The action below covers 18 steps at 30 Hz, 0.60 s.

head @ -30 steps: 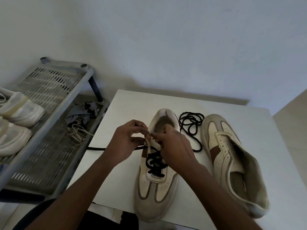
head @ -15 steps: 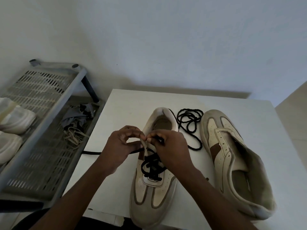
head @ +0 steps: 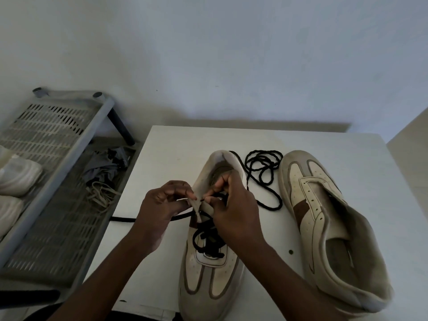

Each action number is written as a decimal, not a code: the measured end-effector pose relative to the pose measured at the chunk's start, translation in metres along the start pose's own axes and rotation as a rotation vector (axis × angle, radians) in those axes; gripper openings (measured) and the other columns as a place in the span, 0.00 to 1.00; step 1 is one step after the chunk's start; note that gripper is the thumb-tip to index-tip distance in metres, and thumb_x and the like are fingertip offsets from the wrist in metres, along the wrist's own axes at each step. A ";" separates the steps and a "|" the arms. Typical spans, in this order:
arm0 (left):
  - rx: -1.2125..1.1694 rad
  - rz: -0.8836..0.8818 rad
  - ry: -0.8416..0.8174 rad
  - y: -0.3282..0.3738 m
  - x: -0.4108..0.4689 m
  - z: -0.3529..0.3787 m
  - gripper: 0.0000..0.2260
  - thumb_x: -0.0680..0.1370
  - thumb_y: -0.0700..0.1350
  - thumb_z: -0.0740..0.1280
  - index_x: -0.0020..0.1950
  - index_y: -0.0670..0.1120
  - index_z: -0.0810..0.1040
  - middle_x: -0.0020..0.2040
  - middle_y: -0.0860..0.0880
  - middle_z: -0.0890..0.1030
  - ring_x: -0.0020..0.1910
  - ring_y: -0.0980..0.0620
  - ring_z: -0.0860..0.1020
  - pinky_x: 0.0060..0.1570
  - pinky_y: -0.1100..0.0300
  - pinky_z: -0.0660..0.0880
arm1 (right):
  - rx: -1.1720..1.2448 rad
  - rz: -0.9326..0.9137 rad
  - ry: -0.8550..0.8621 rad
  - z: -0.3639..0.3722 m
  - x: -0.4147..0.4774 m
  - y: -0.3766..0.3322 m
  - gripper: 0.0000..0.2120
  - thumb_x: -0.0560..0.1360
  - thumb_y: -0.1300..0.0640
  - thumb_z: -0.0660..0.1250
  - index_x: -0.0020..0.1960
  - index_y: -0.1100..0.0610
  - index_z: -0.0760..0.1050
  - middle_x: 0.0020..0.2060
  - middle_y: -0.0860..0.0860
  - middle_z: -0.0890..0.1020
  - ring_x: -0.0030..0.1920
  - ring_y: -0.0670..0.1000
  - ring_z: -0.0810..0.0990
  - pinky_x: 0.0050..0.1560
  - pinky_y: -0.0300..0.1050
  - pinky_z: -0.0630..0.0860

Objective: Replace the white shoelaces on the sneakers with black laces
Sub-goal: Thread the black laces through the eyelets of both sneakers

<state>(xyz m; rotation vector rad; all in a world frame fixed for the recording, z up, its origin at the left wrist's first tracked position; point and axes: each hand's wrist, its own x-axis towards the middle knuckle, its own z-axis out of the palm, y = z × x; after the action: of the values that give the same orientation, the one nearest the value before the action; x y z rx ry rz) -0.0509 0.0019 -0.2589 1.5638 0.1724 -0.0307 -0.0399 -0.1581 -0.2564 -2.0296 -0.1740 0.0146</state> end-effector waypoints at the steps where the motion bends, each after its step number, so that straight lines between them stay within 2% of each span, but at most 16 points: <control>1: -0.003 -0.001 0.006 -0.001 0.000 0.000 0.16 0.70 0.26 0.67 0.34 0.47 0.82 0.44 0.48 0.79 0.50 0.45 0.79 0.53 0.46 0.74 | -0.033 -0.016 0.008 0.001 0.000 0.000 0.13 0.74 0.64 0.69 0.48 0.51 0.67 0.39 0.42 0.77 0.44 0.37 0.79 0.43 0.38 0.77; 5: 0.011 -0.007 0.006 -0.001 0.000 0.001 0.08 0.65 0.35 0.71 0.34 0.48 0.82 0.44 0.48 0.79 0.49 0.45 0.79 0.51 0.48 0.74 | -0.061 -0.033 0.036 0.003 -0.001 0.002 0.12 0.75 0.61 0.69 0.47 0.50 0.67 0.36 0.39 0.75 0.41 0.34 0.76 0.38 0.32 0.72; 7: 0.018 -0.015 0.011 -0.002 0.000 0.002 0.06 0.64 0.36 0.70 0.34 0.48 0.82 0.44 0.49 0.80 0.49 0.46 0.79 0.51 0.49 0.75 | -0.068 -0.042 0.045 0.004 -0.002 0.002 0.12 0.75 0.60 0.70 0.47 0.50 0.67 0.36 0.40 0.75 0.40 0.38 0.77 0.39 0.35 0.74; 10: 0.032 -0.005 -0.007 -0.002 0.000 0.002 0.05 0.64 0.38 0.72 0.35 0.48 0.82 0.45 0.49 0.79 0.50 0.44 0.79 0.51 0.48 0.76 | -0.107 -0.067 0.049 0.006 -0.003 0.001 0.11 0.75 0.58 0.70 0.48 0.51 0.67 0.37 0.44 0.78 0.39 0.45 0.78 0.40 0.45 0.77; 13: 0.032 0.007 -0.021 -0.001 0.000 0.003 0.09 0.68 0.33 0.72 0.37 0.48 0.83 0.45 0.49 0.79 0.51 0.44 0.79 0.47 0.54 0.77 | -0.133 -0.100 0.066 0.006 -0.003 0.001 0.10 0.75 0.57 0.69 0.47 0.51 0.67 0.37 0.45 0.78 0.37 0.46 0.78 0.39 0.47 0.78; 15: 0.060 0.023 -0.011 -0.002 -0.001 0.003 0.11 0.70 0.31 0.71 0.41 0.47 0.84 0.46 0.48 0.81 0.51 0.45 0.80 0.47 0.56 0.77 | -0.141 -0.120 0.092 0.006 -0.004 0.000 0.11 0.75 0.57 0.70 0.45 0.51 0.66 0.35 0.45 0.77 0.35 0.46 0.78 0.38 0.47 0.78; 18: 0.104 0.017 0.023 -0.001 -0.003 0.005 0.14 0.73 0.31 0.69 0.52 0.46 0.83 0.47 0.47 0.84 0.51 0.49 0.82 0.49 0.57 0.79 | -0.121 -0.088 0.136 0.010 -0.004 0.001 0.13 0.74 0.58 0.71 0.43 0.51 0.66 0.33 0.46 0.78 0.36 0.46 0.79 0.37 0.47 0.77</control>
<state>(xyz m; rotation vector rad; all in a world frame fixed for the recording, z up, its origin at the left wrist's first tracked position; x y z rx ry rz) -0.0534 -0.0038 -0.2593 1.6695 0.1775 -0.0084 -0.0450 -0.1505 -0.2619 -2.1334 -0.1810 -0.1930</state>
